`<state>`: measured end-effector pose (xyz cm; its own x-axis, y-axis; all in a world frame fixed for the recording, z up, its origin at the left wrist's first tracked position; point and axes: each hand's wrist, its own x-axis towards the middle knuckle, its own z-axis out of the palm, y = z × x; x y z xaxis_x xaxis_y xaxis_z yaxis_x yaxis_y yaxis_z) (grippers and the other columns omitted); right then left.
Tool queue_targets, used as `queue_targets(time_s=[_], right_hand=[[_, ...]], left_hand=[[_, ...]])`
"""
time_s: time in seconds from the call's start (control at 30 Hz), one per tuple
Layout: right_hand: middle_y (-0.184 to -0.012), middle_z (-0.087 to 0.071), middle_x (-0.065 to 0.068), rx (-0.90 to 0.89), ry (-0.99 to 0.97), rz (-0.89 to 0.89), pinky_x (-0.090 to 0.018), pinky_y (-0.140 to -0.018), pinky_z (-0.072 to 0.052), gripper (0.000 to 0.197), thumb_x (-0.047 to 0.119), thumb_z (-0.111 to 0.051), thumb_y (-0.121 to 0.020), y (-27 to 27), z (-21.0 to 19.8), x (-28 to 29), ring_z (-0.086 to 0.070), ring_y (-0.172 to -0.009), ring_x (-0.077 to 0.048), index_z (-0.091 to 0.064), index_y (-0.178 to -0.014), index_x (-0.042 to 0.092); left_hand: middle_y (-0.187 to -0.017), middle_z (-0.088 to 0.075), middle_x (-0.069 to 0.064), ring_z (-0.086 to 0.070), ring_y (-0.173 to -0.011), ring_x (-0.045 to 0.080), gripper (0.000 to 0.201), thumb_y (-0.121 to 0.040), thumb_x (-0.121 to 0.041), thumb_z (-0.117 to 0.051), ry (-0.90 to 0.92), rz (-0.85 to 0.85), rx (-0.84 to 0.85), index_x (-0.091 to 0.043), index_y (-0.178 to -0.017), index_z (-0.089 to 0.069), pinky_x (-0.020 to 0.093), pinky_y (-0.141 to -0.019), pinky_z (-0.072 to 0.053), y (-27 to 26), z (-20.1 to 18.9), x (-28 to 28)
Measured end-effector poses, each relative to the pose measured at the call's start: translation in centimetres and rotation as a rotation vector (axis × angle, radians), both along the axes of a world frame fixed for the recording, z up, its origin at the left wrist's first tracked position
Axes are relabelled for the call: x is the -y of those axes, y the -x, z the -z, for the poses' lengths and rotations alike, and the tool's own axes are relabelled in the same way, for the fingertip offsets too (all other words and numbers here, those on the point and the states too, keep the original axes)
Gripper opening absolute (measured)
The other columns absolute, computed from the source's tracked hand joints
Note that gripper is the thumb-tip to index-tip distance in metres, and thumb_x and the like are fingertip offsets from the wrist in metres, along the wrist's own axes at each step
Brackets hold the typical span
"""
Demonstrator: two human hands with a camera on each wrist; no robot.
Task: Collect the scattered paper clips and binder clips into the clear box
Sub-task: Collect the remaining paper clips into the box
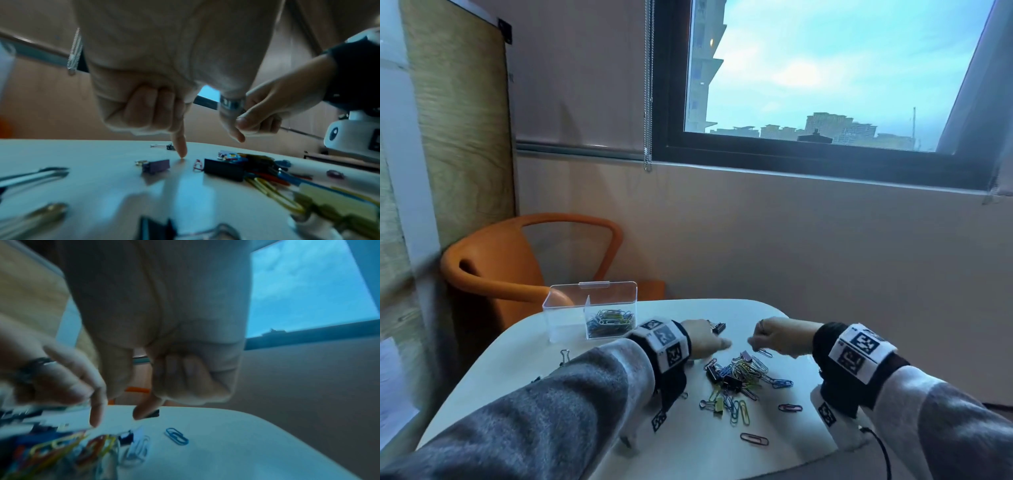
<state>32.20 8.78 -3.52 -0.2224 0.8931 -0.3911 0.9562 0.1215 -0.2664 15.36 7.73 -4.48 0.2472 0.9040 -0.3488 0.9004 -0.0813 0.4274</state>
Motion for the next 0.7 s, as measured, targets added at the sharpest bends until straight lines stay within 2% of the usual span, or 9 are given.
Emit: queue_targets(time_s=[0.03, 0.07, 0.13, 0.2, 0.27, 0.37, 0.47, 0.57, 0.7], right_hand=[[-0.096, -0.066, -0.012, 0.109, -0.034, -0.042, -0.031, -0.075, -0.051, 0.053, 0.046, -0.045, -0.093, 0.1, 0.3, 0.0, -0.06, -0.079, -0.023, -0.06, -0.115, 0.001], [-0.111, -0.066, -0.016, 0.188, -0.051, -0.065, -0.037, -0.089, -0.049, 0.064, 0.055, -0.049, -0.088, 0.2, 0.7, 0.1, -0.062, -0.097, -0.031, -0.059, -0.116, -0.001], [-0.121, -0.062, -0.018, 0.262, -0.069, -0.102, -0.041, -0.096, -0.046, 0.071, 0.061, -0.055, -0.081, 0.6, 1.7, 0.1, -0.059, -0.11, -0.034, -0.061, -0.114, -0.001], [-0.118, -0.065, -0.016, 0.269, -0.078, -0.121, -0.037, -0.089, -0.048, 0.063, 0.056, -0.056, -0.083, 1.2, 2.4, 0.0, -0.061, -0.102, -0.03, -0.062, -0.112, 0.0], [-0.117, -0.064, -0.015, 0.261, -0.085, -0.131, -0.033, -0.083, -0.047, 0.055, 0.048, -0.054, -0.088, 1.7, 2.8, -0.1, -0.06, -0.104, -0.03, -0.061, -0.114, 0.0], [-0.107, -0.065, -0.018, 0.236, -0.08, -0.16, -0.029, -0.073, -0.042, 0.046, 0.038, -0.05, -0.093, 2.3, 2.8, -0.2, -0.055, -0.086, -0.025, -0.06, -0.111, -0.003], [-0.069, -0.051, -0.006, 0.206, -0.064, -0.188, -0.025, -0.053, -0.03, 0.033, 0.03, -0.045, -0.096, 2.6, 2.7, -0.3, -0.041, -0.064, -0.02, -0.058, -0.085, 0.002], [-0.057, -0.034, 0.0, 0.146, -0.038, -0.217, -0.025, -0.049, -0.024, 0.038, 0.028, -0.042, -0.097, 2.6, 1.9, -0.4, -0.03, -0.052, -0.017, -0.039, -0.062, 0.013], [-0.061, -0.039, -0.001, 0.031, -0.045, -0.238, -0.025, -0.05, -0.029, 0.031, 0.029, -0.039, -0.098, 3.6, -0.2, -0.3, -0.033, -0.052, -0.016, -0.047, -0.079, 0.006]], left_hand=[[-0.101, -0.063, 0.02, -0.058, -0.081, 0.022, 0.061, -0.09, -0.049, -0.051, -0.024, 0.028, -0.096, 0.004, -0.12, -0.057, 0.031, -0.072, -0.045, -0.2, 0.1, 0.0], [-0.112, -0.064, 0.024, -0.062, -0.083, 0.027, 0.068, -0.085, -0.05, -0.058, -0.052, 0.057, -0.156, 0.007, -0.121, -0.055, 0.034, -0.072, -0.049, -0.4, 0.2, 0.0], [-0.123, -0.06, 0.023, -0.063, -0.104, 0.033, 0.067, -0.082, -0.044, -0.065, -0.079, 0.098, -0.204, 0.006, -0.124, -0.052, 0.038, -0.085, -0.052, -0.6, 0.4, -0.3], [-0.115, -0.066, 0.016, -0.064, -0.099, 0.028, 0.05, -0.082, -0.036, -0.067, -0.08, 0.11, -0.212, -0.005, -0.121, -0.06, 0.033, -0.082, -0.052, -0.7, 0.6, -1.0], [-0.094, -0.066, 0.009, -0.057, -0.082, 0.022, 0.022, -0.083, -0.031, -0.065, -0.075, 0.108, -0.219, -0.013, -0.095, -0.064, 0.03, -0.071, -0.046, -0.5, 0.9, -1.5], [-0.079, -0.057, 0.005, -0.049, -0.078, 0.019, 0.022, -0.086, -0.029, -0.06, -0.042, 0.076, -0.214, -0.014, -0.071, -0.054, 0.026, -0.062, -0.038, 0.0, 1.7, -2.1], [-0.086, -0.056, 0.003, -0.047, -0.079, 0.017, 0.018, -0.088, -0.029, -0.06, -0.023, 0.064, -0.171, -0.013, -0.079, -0.062, 0.021, -0.055, -0.033, 0.8, 1.8, -2.3], [-0.075, -0.054, 0.003, -0.042, -0.058, 0.013, 0.024, -0.09, -0.03, -0.058, 0.021, 0.042, -0.076, -0.011, -0.099, -0.068, 0.019, -0.048, -0.029, 2.1, 1.1, -2.0], [-0.068, -0.047, 0.001, -0.028, -0.05, 0.01, 0.03, -0.092, -0.03, -0.056, 0.144, -0.1, 0.232, -0.003, -0.102, -0.066, 0.018, -0.044, -0.025, 4.4, 0.2, -2.0]])
